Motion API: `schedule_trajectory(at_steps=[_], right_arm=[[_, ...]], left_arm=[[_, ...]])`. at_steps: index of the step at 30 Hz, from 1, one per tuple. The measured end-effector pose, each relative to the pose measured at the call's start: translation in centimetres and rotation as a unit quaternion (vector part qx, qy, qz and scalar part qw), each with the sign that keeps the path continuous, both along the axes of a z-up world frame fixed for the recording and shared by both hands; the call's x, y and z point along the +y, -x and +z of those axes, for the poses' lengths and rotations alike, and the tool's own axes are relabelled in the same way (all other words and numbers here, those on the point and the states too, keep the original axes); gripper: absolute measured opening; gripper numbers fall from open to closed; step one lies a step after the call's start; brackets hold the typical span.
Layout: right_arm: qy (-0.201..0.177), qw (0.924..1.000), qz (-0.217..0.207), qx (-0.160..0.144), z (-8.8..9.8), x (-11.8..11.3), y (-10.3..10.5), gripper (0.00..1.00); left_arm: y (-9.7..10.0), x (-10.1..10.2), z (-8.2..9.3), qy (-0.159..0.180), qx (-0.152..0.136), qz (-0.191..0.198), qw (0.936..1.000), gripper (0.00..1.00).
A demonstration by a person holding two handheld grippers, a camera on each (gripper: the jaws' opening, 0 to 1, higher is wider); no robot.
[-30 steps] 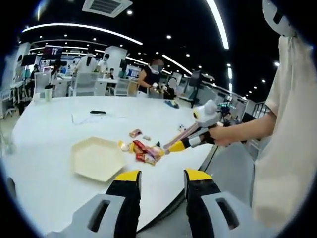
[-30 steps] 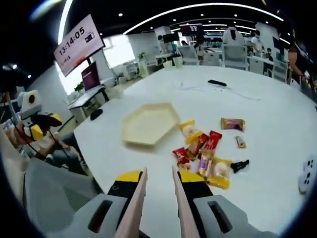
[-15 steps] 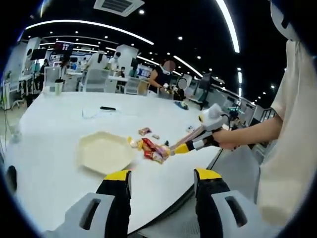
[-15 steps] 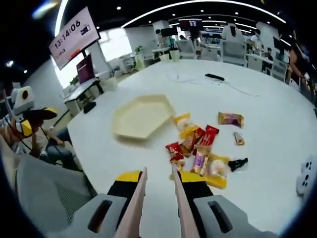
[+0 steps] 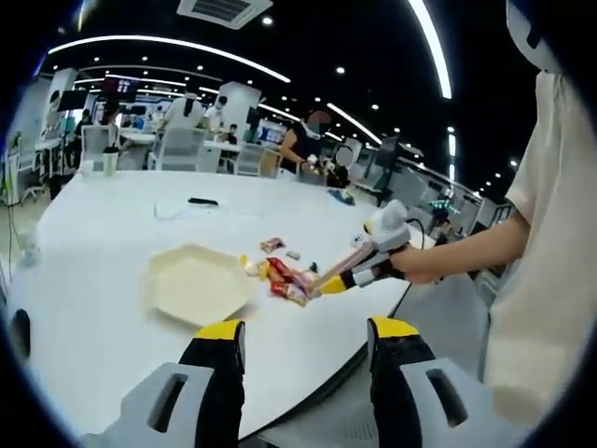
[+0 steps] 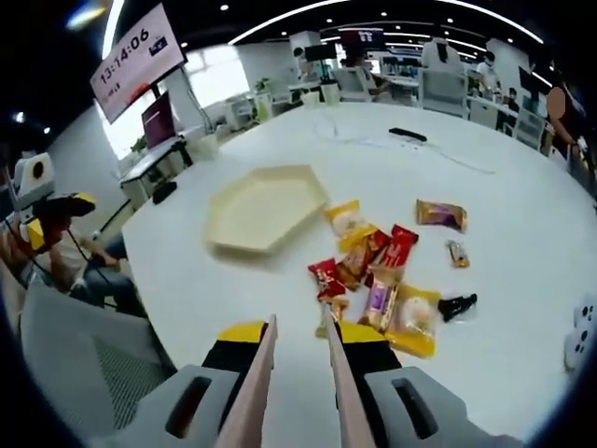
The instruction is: Place the target food into the container with the food tongs after gripping and lifting it, then release it inside without dropping or visibly crushing the food.
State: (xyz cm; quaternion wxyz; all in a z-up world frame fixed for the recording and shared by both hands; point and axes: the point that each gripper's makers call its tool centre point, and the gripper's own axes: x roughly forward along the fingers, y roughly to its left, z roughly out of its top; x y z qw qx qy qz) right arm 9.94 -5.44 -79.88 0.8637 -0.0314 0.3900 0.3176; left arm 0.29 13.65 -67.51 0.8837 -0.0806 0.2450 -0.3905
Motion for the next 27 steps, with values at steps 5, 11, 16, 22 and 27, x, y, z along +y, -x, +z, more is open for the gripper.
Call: schedule_trajectory(at_steps=[5,11,16,22,27], right_arm=[[0.004,1.0,-0.003,0.004,-0.6,0.1,-0.2,0.27],[0.02,0.9997,-0.011,0.002,-1.3,-0.5,-1.0,0.28],[0.028,0.9994,-0.02,0.002,-1.7,-0.8,-1.4,0.28],[0.032,0.9993,-0.017,0.003,-2.1,-0.5,-1.6,0.28],[0.048,0.9988,-0.008,-0.003,-2.3,-0.5,-1.6,0.27]], left_arm=[[-0.1,0.2,-0.1,0.003,0.008,0.004,1.0,0.54],[-0.3,0.3,-0.3,0.003,0.014,0.005,0.9999,0.55],[-0.3,0.2,-0.4,0.005,0.015,0.007,0.9999,0.54],[-0.4,0.1,-0.3,0.007,0.017,0.009,0.9998,0.54],[-0.6,0.4,0.1,0.019,0.014,0.015,0.9996,0.52]])
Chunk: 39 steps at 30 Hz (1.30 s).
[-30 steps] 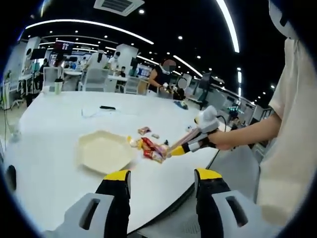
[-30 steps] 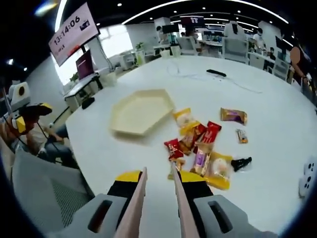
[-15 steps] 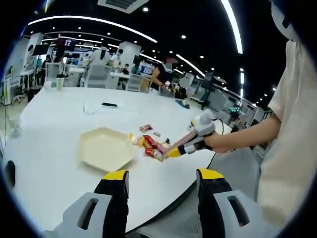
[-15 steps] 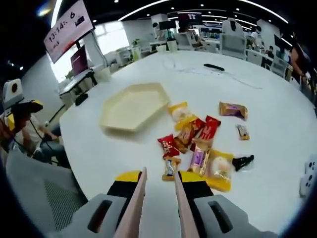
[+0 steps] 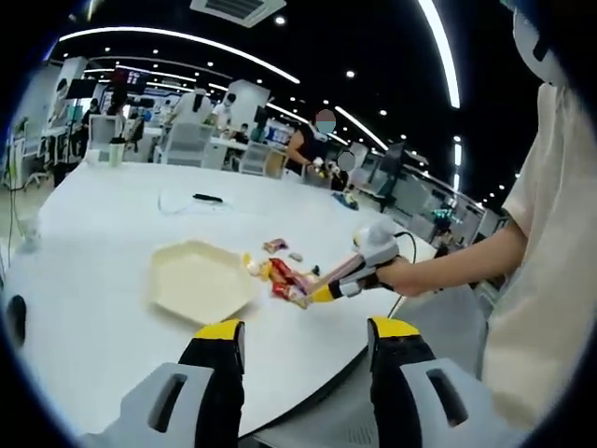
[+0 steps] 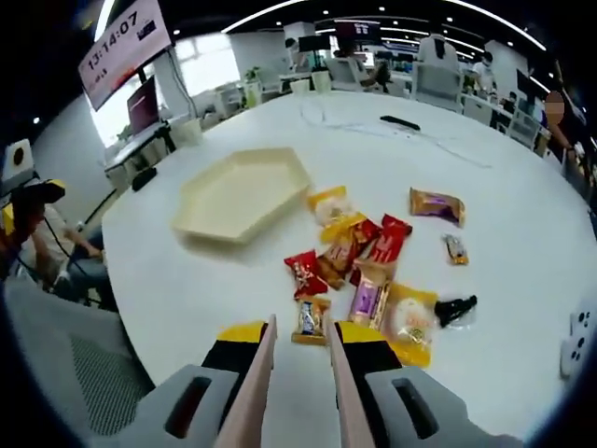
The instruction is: Place the target food into the container with the food tongs after gripping and lifting it, then release it inside without dropping or visibly crushing the food.
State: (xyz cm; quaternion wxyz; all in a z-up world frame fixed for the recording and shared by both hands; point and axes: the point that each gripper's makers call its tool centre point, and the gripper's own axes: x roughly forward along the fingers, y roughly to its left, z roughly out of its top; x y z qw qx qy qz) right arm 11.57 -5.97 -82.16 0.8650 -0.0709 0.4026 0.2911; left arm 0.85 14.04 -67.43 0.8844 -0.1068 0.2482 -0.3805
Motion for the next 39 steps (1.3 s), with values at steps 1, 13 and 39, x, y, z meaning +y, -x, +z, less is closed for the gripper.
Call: schedule_trajectory(at_steps=[1,13,39], right_arm=[[0.001,1.0,-0.001,0.0,0.0,0.0,0.0,0.27],[0.002,0.9999,-0.001,0.013,-0.8,0.3,0.8,0.27],[-0.022,0.9989,-0.015,0.038,-1.8,1.1,1.4,0.28]], left_arm=[[0.0,0.0,0.0,-0.001,0.0,0.0,1.0,0.52],[0.3,-0.3,-0.1,0.007,0.005,-0.001,1.0,0.51],[0.3,-0.4,-0.1,0.006,0.003,-0.003,1.0,0.51]])
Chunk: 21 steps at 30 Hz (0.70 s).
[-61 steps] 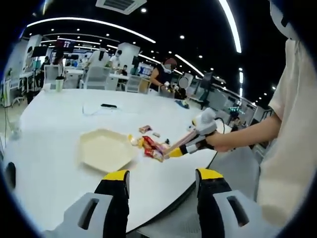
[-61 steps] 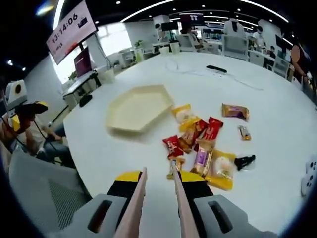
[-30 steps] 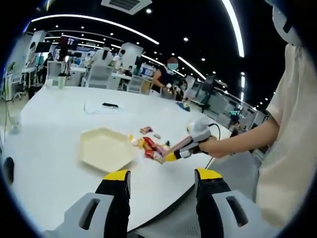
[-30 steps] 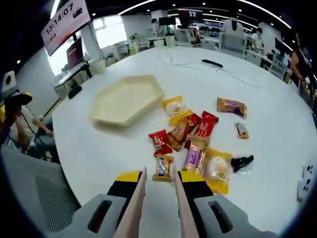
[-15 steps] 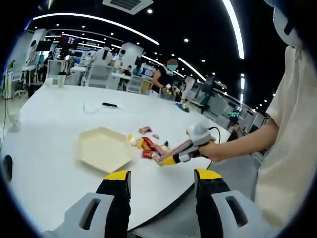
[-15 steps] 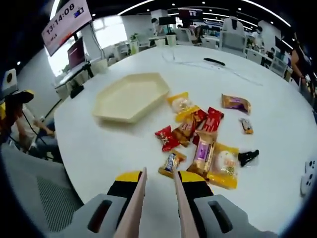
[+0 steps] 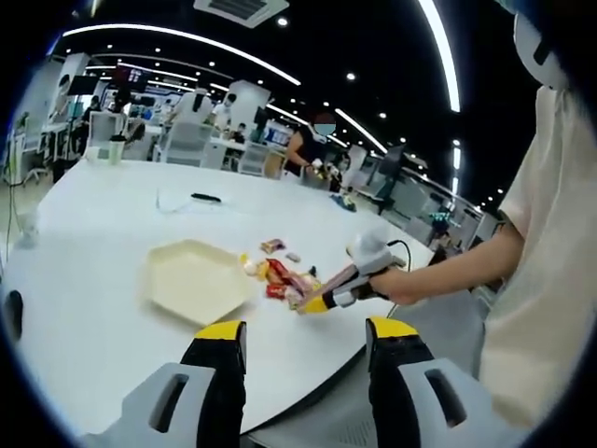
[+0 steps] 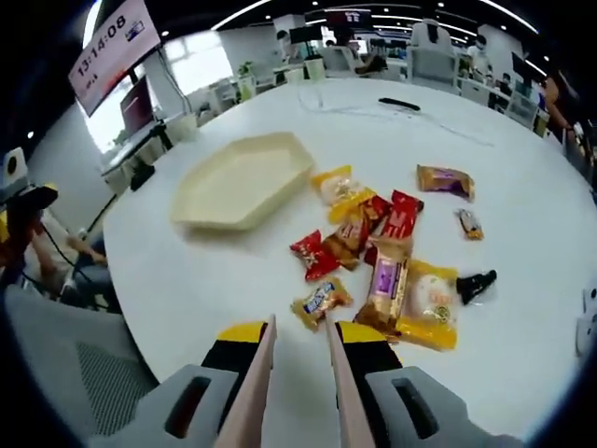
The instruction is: Place the target food into the container with the food tongs after gripping and lifting it, then release it inside without dropping or visibly crushing the food.
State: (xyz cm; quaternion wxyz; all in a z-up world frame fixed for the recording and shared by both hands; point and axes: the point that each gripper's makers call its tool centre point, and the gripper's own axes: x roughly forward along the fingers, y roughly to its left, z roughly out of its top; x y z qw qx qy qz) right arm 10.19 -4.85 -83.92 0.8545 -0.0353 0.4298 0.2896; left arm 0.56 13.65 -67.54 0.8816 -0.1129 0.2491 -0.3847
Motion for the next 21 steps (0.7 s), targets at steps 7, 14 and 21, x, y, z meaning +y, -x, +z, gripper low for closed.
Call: schedule_trajectory(at_steps=[7,14,21], right_arm=[[0.011,0.9998,0.017,-0.002,-0.1,0.1,0.3,0.28],[0.013,0.9995,0.025,-0.014,0.8,-0.3,0.0,0.28],[0.028,0.9987,0.032,-0.029,1.2,-0.9,-0.9,0.28]], left_arm=[[-0.1,-0.3,-0.1,0.002,0.001,-0.005,1.0,0.5],[-0.2,-0.4,-0.2,0.0,0.002,-0.01,0.9999,0.5],[-0.2,-0.7,-0.3,-0.002,0.002,-0.015,0.9999,0.49]])
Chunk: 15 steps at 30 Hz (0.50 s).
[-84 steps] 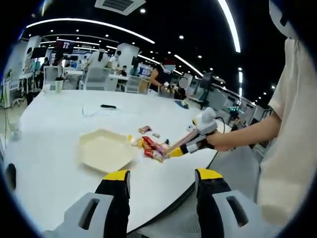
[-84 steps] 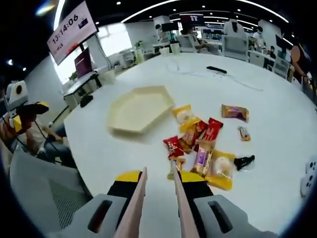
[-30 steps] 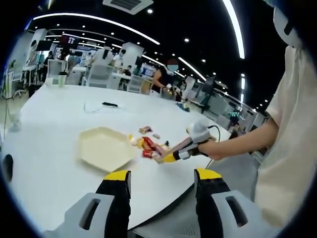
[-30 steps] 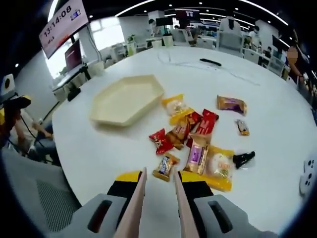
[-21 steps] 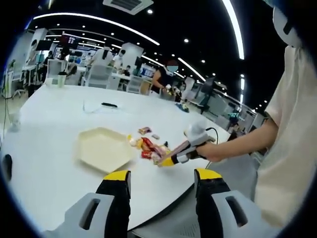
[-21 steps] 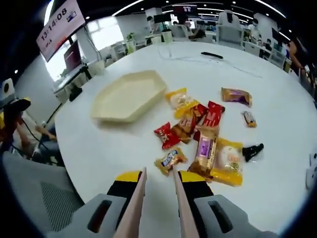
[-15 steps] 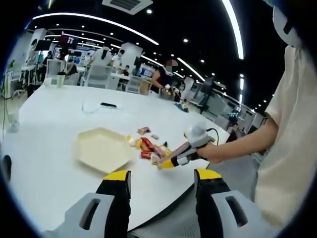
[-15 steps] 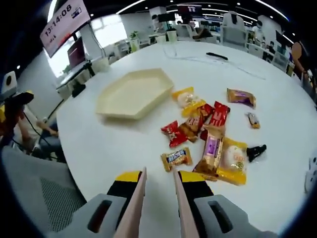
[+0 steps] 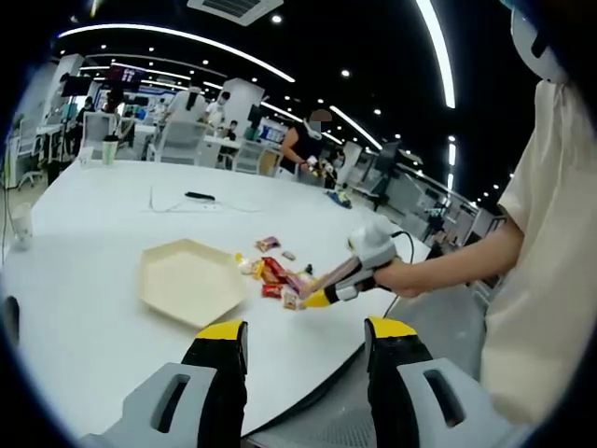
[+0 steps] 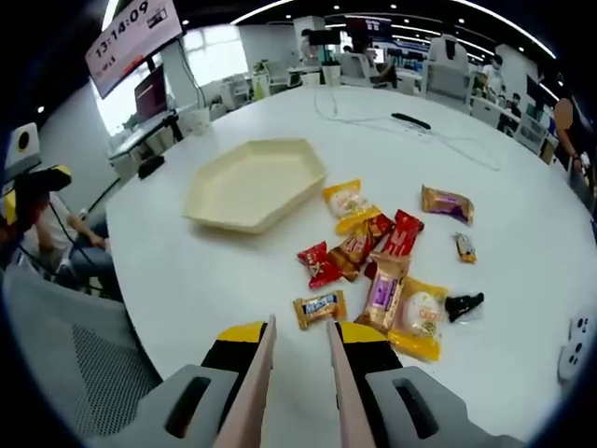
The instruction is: Place the target food into the container with the food tongs after gripping and lifting it, then release it inside without dropping or visibly crushing the food.
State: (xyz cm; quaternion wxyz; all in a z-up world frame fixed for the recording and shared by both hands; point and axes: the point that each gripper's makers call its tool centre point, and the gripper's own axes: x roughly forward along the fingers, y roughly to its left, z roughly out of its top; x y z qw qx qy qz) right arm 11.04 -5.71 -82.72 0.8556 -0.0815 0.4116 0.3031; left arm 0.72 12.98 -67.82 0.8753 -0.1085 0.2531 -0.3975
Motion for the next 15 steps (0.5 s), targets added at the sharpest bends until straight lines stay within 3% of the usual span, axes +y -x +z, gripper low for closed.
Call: schedule_trajectory(at_steps=[15], right_arm=[[0.03,0.9992,0.021,-0.013,-0.3,-0.1,-1.8,0.28]], left_arm=[[0.7,0.3,-1.5,-0.017,0.017,-0.002,0.9997,0.53]])
